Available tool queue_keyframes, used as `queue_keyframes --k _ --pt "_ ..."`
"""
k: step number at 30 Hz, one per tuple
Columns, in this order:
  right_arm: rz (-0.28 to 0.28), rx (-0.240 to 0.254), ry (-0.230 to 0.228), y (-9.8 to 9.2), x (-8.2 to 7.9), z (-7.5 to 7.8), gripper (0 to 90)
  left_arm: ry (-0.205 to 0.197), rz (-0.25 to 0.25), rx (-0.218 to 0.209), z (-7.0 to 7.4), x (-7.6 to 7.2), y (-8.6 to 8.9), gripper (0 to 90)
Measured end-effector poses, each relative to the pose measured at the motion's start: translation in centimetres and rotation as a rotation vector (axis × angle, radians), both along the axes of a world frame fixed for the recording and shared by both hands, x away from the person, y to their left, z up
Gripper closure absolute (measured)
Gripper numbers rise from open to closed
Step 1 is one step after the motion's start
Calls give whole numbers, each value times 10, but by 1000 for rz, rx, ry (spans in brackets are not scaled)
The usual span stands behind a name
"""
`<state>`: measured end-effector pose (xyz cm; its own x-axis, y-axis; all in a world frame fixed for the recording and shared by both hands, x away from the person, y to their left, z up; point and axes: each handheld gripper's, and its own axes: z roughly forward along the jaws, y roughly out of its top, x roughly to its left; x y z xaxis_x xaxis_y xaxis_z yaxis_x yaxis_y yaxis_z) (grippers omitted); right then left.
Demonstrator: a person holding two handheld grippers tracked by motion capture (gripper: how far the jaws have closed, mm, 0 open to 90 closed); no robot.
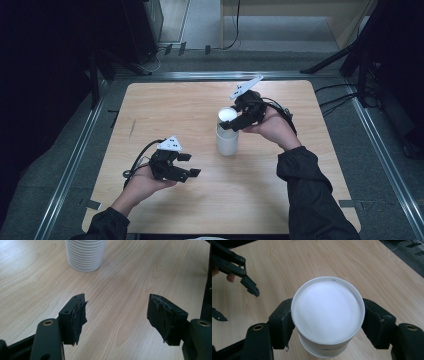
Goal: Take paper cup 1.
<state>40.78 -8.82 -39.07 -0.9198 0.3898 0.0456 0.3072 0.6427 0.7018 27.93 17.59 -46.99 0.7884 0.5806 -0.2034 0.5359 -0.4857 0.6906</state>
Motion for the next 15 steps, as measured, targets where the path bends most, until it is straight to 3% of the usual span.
queue_keyframes --k 9,15 --pt "-6 -19 -17 2 -2 6 333 1 -5 6 -1 1 -1 307" --pt "-10 -3 -30 1 -5 12 333 0 -8 15 -2 1 -1 303"
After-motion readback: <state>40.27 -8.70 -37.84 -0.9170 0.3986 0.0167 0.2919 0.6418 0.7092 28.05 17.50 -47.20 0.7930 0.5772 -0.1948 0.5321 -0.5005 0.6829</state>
